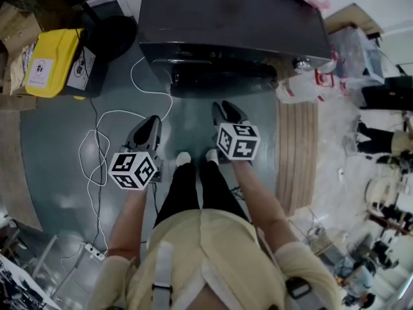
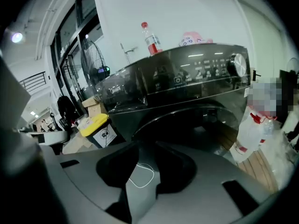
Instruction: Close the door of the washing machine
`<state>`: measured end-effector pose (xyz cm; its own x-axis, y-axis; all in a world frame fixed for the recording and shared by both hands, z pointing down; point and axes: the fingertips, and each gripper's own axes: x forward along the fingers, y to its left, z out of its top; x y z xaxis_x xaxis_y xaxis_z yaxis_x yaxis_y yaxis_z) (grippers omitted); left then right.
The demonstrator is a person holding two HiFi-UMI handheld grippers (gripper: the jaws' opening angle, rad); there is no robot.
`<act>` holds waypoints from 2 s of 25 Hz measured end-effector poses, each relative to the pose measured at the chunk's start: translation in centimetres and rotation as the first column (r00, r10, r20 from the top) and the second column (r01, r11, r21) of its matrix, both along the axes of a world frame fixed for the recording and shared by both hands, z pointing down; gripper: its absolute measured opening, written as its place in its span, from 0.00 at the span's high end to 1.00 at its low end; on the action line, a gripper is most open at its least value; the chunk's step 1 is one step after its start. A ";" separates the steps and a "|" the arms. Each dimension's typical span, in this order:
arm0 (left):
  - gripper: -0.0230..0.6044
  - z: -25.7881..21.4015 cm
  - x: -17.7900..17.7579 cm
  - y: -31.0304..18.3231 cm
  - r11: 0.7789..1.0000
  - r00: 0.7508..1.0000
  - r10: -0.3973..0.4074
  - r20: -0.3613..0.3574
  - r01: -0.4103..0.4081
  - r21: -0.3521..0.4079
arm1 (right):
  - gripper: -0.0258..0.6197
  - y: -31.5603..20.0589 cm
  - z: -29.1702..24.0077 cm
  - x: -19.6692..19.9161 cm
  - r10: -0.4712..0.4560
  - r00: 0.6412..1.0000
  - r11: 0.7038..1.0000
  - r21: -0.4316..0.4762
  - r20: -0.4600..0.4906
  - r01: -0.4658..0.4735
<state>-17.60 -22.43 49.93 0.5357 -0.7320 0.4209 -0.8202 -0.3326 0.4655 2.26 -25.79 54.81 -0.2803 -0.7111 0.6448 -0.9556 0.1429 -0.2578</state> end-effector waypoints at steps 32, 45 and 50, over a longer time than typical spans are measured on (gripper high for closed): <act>0.94 -6.7 6.4 3.9 0.999 1.000 0.011 -0.002 -0.011 0.031 | 0.96 6.0 -10.3 5.4 -0.111 0.994 0.988 0.105 0.000 0.111; 0.94 -7.0 6.1 3.9 0.999 1.000 -0.028 0.000 0.028 0.026 | 0.96 4.7 -10.9 5.3 -0.098 0.995 0.989 0.112 0.036 0.094; 0.94 -6.5 5.6 4.1 0.999 0.999 -0.035 0.036 0.034 0.028 | 0.96 4.0 -11.2 5.2 -0.105 0.993 0.987 0.124 0.046 0.099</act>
